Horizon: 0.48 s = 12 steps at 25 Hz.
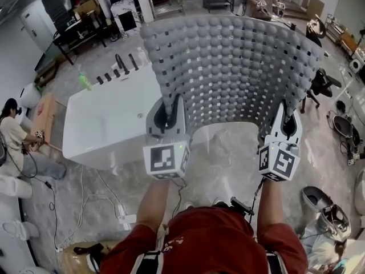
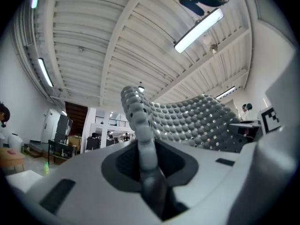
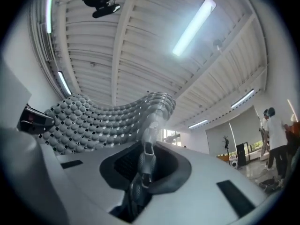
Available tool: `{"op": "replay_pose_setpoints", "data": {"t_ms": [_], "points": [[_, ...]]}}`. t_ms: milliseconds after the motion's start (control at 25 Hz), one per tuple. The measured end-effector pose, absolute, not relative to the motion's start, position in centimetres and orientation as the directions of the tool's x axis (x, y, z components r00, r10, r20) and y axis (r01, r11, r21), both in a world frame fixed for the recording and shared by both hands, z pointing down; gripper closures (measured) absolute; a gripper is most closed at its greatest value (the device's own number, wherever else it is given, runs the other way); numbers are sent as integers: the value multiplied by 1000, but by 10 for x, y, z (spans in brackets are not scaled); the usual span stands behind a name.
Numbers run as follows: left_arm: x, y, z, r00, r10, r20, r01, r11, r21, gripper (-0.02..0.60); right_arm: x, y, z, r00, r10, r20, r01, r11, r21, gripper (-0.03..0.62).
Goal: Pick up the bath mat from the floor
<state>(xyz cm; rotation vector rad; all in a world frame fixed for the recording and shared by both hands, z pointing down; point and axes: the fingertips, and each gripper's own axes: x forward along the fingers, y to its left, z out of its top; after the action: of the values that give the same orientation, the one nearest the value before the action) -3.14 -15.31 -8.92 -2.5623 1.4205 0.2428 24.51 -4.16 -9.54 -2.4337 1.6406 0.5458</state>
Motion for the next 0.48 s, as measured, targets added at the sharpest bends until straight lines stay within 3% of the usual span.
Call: {"op": "replay_pose_setpoints", "data": {"t_ms": [200,480], "points": [[-48,-129,-127,481,-783,-395,-869,-486,-94,493,232,-13,-132,316,-785,-532,-902,-423,88,542],[-40,-118,-137,469,-768,-437,-876,-468,-117,492,244,-4,-136,325,-774,-544,-904,-424,63,542]]}}
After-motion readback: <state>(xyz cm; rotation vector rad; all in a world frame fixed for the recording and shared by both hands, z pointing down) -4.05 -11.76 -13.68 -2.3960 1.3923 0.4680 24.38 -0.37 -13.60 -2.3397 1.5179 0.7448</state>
